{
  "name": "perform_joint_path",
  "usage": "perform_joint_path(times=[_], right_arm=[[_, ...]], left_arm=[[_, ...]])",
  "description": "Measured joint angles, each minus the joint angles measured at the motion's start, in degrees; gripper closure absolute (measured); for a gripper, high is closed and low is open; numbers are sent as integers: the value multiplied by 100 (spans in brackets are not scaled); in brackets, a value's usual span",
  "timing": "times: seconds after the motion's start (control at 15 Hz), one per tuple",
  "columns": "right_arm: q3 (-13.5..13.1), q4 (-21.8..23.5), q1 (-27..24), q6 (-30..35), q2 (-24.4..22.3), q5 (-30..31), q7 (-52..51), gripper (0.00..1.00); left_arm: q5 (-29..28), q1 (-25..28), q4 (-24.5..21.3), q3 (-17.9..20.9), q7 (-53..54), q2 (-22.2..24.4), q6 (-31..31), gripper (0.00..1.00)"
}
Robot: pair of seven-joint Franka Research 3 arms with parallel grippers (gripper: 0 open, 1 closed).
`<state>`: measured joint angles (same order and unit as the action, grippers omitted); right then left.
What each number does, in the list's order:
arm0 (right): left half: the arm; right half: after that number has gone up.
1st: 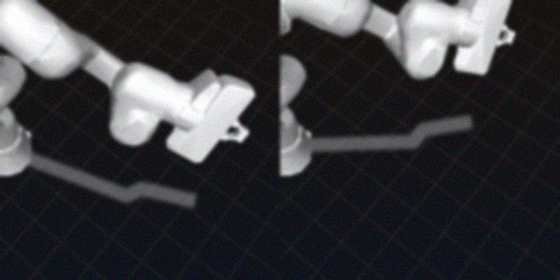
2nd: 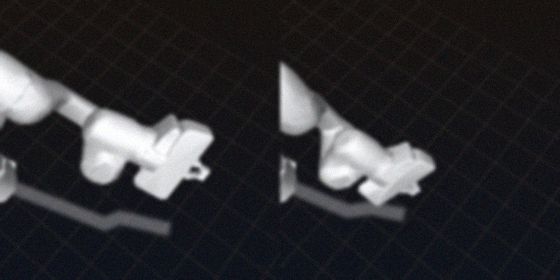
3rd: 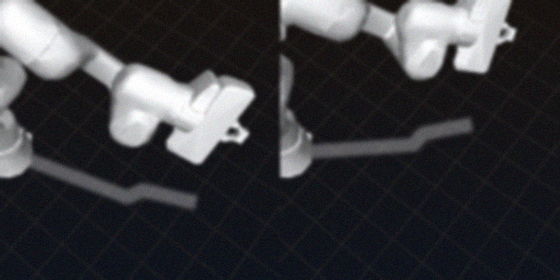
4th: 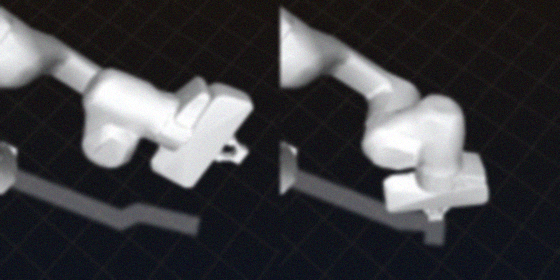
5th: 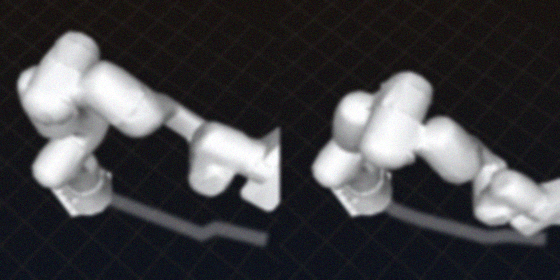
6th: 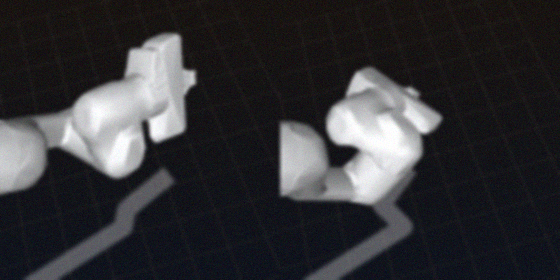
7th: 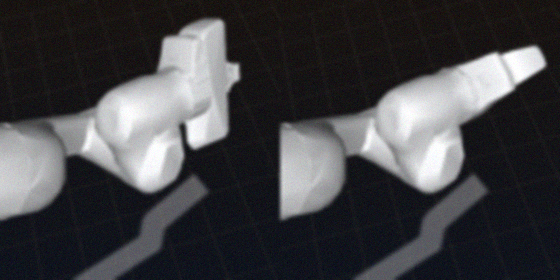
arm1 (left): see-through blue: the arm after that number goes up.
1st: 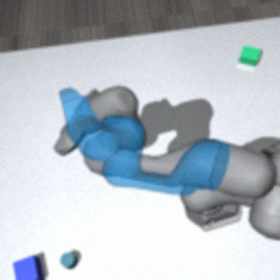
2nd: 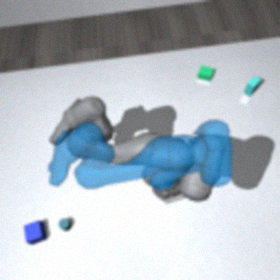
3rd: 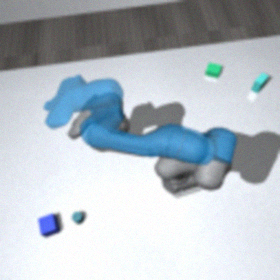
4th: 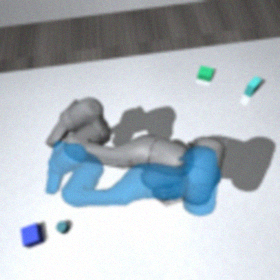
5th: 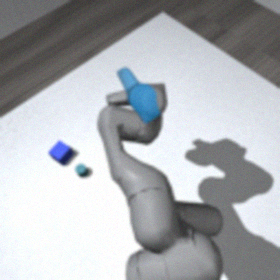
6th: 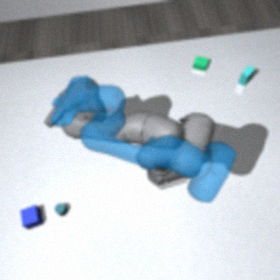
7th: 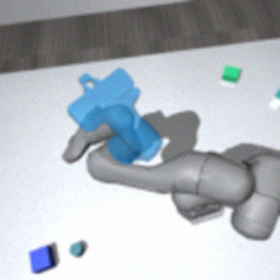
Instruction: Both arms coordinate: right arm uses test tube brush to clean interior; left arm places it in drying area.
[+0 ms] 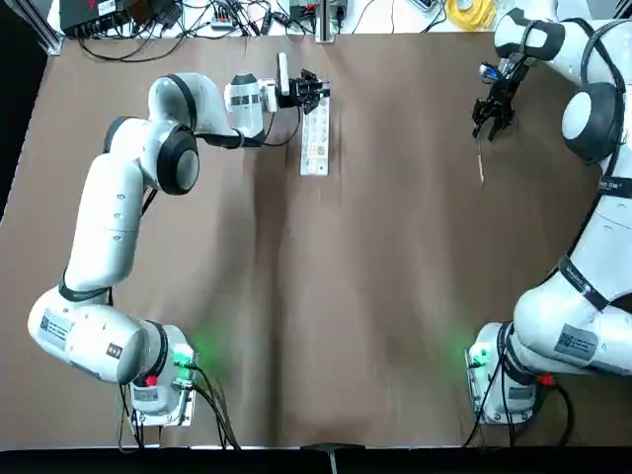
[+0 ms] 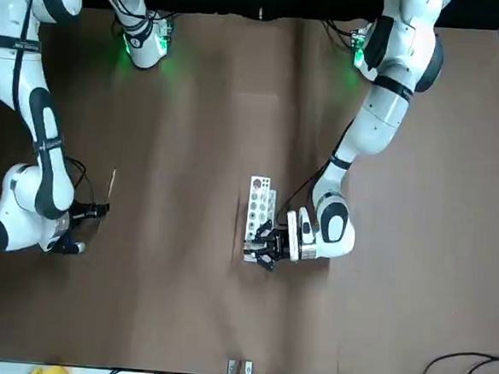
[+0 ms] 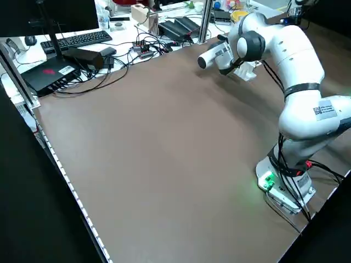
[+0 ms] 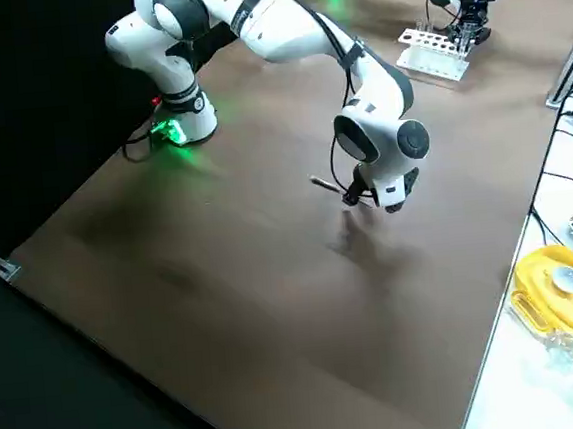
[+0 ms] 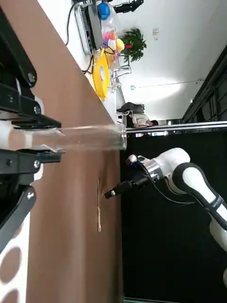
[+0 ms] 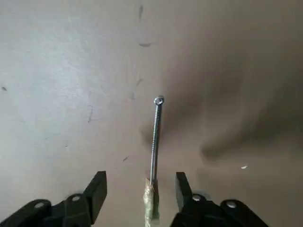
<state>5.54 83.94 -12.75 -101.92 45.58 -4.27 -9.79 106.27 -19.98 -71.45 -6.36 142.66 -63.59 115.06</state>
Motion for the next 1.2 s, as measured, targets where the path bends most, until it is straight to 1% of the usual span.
perform_joint_path(times=[0.4,0.47,0.73,0.87,1.0,1.2], right_arm=[[-29,75,191,0,26,272,399,33],[-38,95,190,0,27,359,437,35],[-39,228,266,81,38,688,825,35],[-39,231,350,239,38,791,969,35],[-38,219,433,249,38,829,1011,35],[-34,137,621,245,32,1260,1046,33]], left_arm=[[2,-28,16,32,-8,0,2,77],[2,-29,17,34,-8,0,2,77],[2,-38,47,61,-156,22,11,77],[-15,-39,75,71,-304,94,12,77],[-37,-42,86,74,-500,226,17,77],[-74,-55,68,78,-864,430,126,77]])
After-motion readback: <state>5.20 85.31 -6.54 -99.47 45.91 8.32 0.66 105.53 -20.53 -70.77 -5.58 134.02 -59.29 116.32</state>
